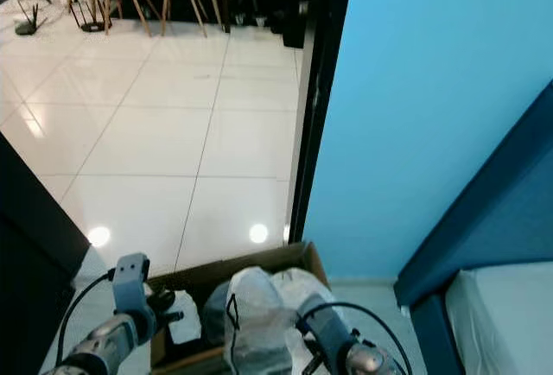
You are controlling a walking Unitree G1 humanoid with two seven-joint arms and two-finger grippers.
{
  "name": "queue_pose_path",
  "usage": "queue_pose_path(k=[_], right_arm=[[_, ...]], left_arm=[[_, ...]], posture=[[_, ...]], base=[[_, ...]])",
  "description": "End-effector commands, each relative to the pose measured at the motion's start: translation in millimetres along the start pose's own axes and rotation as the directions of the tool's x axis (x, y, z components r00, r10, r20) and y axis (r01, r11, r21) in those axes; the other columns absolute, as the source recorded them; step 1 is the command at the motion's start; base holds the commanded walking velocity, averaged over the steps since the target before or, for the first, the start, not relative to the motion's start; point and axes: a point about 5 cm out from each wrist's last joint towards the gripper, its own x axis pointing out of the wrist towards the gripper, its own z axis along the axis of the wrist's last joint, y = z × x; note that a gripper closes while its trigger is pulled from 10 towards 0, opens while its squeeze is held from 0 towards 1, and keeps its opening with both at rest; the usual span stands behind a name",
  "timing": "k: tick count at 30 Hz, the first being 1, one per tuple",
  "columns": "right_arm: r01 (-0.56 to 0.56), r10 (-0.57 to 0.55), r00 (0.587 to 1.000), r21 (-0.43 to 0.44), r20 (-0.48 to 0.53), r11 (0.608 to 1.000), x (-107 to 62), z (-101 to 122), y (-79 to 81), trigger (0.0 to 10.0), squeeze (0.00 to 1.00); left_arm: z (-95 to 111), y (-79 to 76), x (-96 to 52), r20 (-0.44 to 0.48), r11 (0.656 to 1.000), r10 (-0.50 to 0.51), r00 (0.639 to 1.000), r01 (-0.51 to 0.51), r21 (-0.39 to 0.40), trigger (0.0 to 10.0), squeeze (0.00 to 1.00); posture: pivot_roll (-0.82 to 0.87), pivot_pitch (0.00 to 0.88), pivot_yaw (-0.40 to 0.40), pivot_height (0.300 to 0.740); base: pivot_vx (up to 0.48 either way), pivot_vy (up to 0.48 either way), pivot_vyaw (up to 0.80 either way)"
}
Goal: Clean up the room
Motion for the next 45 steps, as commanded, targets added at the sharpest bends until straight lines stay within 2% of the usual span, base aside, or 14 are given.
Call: queue_pose_path(k=[1, 6, 8, 16, 24, 26, 28, 29, 30, 32, 34, 35, 39, 45], right_arm=[[0.008, -0.008, 1.000, 0.015, 0.025, 1.000, -3.9, -2, -0.3, 10.0, 0.00], [0.015, -0.016, 0.998, 0.013, 0.057, 1.000, -7.0, 1, -0.8, 10.0, 0.00], [0.018, -0.018, 0.998, 0.004, 0.067, 1.000, -10.9, 1, -2.0, 10.0, 0.00], [0.028, -0.028, 0.998, 0.002, 0.051, 1.000, -13.8, -2, -4.1, 10.0, 0.00], [0.005, -0.007, 0.997, 0.028, 0.079, 1.000, -10.3, 6, -1.5, 10.0, 0.00], [-0.033, 0.028, 0.995, 0.052, 0.091, 0.998, -9.3, 11, -0.2, 10.0, 0.00], [-0.074, 0.068, 0.995, 0.079, 0.076, 0.994, -6.2, 18, -2.5, 10.0, 0.00], [-0.074, 0.068, 0.995, 0.079, 0.076, 0.994, -6.2, 18, -2.5, 10.0, 0.00], [-0.097, 0.099, 0.994, 0.048, -0.039, 0.994, -2.5, 14, -4.1, 10.0, 0.00], [-0.105, 0.107, 0.988, 0.018, -0.114, 0.994, -1.5, 10, -5.0, 10.0, 0.00], [-0.105, 0.107, 0.988, 0.018, -0.114, 0.994, -1.5, 10, -5.0, 10.0, 0.00], [-0.130, 0.120, 0.974, -0.037, -0.191, 0.991, -1.7, 7, -6.9, 10.0, 0.00], [-0.010, -0.023, 0.961, -0.116, -0.275, 0.993, -2.3, 19, -35.7, 10.0, 0.00], [0.060, -0.063, 0.953, -0.019, -0.297, 0.998, 6.2, 22, -31.0, 10.0, 0.00]], left_arm=[[3, 3.5, -0.3, 0.006, 0.999, 0.029, 1.000, -0.029, 0.025, 10.0, 1.00], [13, -1.0, 3.5, 0.040, 1.000, 0.028, 0.999, -0.029, 0.003, 10.0, 1.00], [19, -12.5, 8.4, 0.050, 1.000, -0.008, 0.999, 0.007, 0.012, 10.0, 1.00], [11, -22.9, 10.4, 0.013, 0.998, -0.051, 0.999, 0.050, 0.043, 10.0, 1.00], [-3, 1.9, -0.3, -0.025, 0.995, 0.047, 0.999, -0.045, 0.084, 10.0, 1.00], [-6, 16.8, -6.5, -0.023, 0.990, 0.119, 0.993, -0.117, 0.079, 10.0, 1.00], [-10, 32.4, -14.3, -0.017, 0.979, 0.194, 0.981, -0.193, 0.059, 10.0, 0.00], [-10, 32.4, -14.3, -0.017, 0.979, 0.194, 0.981, -0.193, 0.059, 10.0, 0.00], [-15, 41.5, -20.3, -0.010, 0.973, 0.229, 0.973, -0.228, 0.030, 10.0, 0.00], [-17, 44.7, -22.7, -0.007, 0.971, 0.239, 0.971, -0.239, 0.017, 10.0, 0.00], [-17, 44.7, -22.7, -0.007, 0.971, 0.239, 0.971, -0.239, 0.017, 10.0, 0.00], [-21, 49.3, -26.6, -0.006, 0.968, 0.251, 0.968, -0.251, 0.004, 10.0, 0.00], [-42, 66.3, -44.8, -0.018, 0.954, 0.296, 0.955, -0.297, -0.040, 10.0, 0.00], [-55, 82.5, -61.5, -0.021, 0.935, 0.347, 0.938, -0.348, -0.071, 10.0, 0.00]], posture=[[-0.28, 0.200, -0.069, 0.740], [-0.31, 0.215, -0.068, 0.740], [-0.31, 0.221, -0.064, 0.740], [-0.30, 0.220, -0.053, 0.740], [-0.27, 0.205, -0.052, 0.740], [-0.25, 0.193, -0.047, 0.740], [-0.21, 0.179, -0.047, 0.740], [-0.21, 0.179, -0.047, 0.740], [-0.19, 0.173, -0.047, 0.740], [-0.19, 0.173, -0.047, 0.740], [-0.19, 0.173, -0.047, 0.740], [-0.16, 0.165, -0.051, 0.740], [-0.10, 0.158, -0.054, 0.740], [-0.02, 0.175, -0.061, 0.740]], base=[[0.000, 0.000, 0.00], [0.000, 0.000, 0.00], [0.000, 0.000, 0.00], [0.000, 0.000, 0.00], [0.000, 0.000, 0.00], [0.000, 0.000, 0.00], [0.000, 0.000, 0.00], [0.000, 0.000, 0.00], [0.000, 0.000, 0.00], [0.000, 0.000, 0.00], [0.000, 0.000, 0.00], [0.000, 0.000, 0.00], [0.000, 0.000, 0.00], [0.000, 0.000, 0.00]])
